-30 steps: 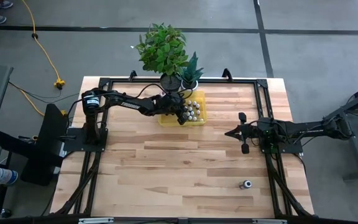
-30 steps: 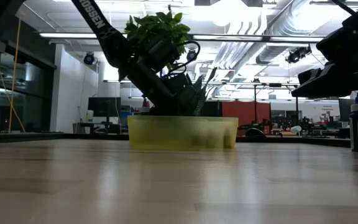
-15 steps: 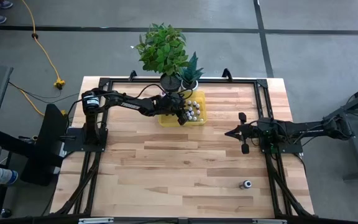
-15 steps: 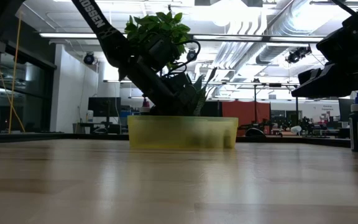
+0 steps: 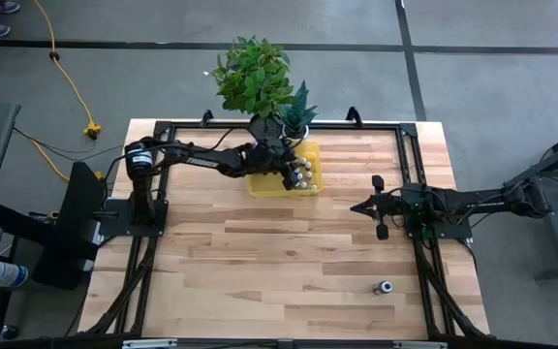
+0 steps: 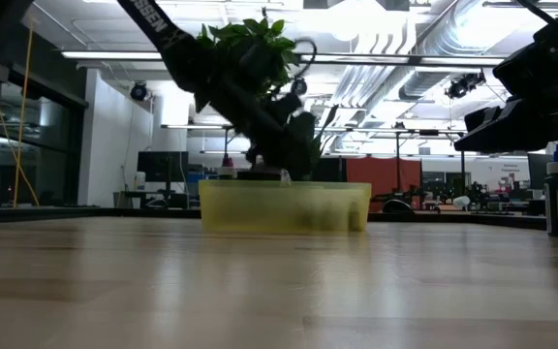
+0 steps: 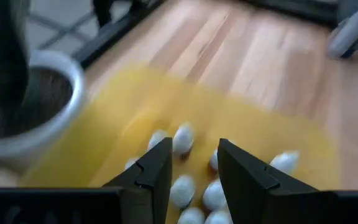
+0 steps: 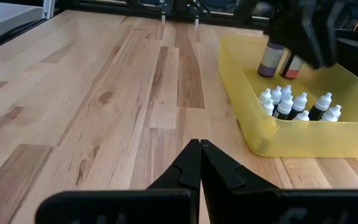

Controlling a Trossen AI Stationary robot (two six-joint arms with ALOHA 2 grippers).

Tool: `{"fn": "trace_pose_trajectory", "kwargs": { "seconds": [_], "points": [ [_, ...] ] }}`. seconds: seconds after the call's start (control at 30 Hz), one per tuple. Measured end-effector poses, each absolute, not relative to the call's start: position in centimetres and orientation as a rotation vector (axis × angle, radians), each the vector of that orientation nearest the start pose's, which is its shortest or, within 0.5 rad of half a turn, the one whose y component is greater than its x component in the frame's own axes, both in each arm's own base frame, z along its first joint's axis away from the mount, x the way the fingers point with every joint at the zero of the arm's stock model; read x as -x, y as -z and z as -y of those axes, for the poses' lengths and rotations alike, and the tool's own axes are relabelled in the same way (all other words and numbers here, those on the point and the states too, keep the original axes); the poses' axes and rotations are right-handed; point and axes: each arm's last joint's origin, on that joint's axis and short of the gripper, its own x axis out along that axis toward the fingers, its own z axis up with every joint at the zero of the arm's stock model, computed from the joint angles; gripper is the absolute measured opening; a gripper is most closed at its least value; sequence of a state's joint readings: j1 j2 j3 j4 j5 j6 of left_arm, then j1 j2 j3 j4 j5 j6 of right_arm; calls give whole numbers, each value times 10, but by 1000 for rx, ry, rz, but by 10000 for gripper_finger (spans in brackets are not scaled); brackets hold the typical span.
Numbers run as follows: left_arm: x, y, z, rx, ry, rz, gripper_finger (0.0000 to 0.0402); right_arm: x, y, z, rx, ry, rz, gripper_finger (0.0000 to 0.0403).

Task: Pick & Place food coloring
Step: Put the large blue food coloring bottle into the yellow bin

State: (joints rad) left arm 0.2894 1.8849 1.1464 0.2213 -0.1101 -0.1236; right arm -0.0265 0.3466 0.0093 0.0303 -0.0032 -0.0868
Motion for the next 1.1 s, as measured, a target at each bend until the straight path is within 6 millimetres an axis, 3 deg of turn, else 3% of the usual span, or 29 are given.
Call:
{"fn": "trace_pose_trajectory", "kwargs": {
  "seconds": [0.37, 0.7, 0.9, 1.1],
  "points": [
    [-398, -248, -89, 22, -256, -339, 122, -115, -140, 3, 82, 11, -307, 0],
    [-426, -306, -32, -217, 44, -221, 122, -115, -140, 3, 81, 11, -306, 0],
    [-450, -316, 8, -327, 195, -231, 122, -115, -140, 3, 82, 11, -306, 0],
    [-466, -300, 49, -304, 398, -336, 122, -115, -139, 3, 81, 10, -309, 0]
  ]
}}
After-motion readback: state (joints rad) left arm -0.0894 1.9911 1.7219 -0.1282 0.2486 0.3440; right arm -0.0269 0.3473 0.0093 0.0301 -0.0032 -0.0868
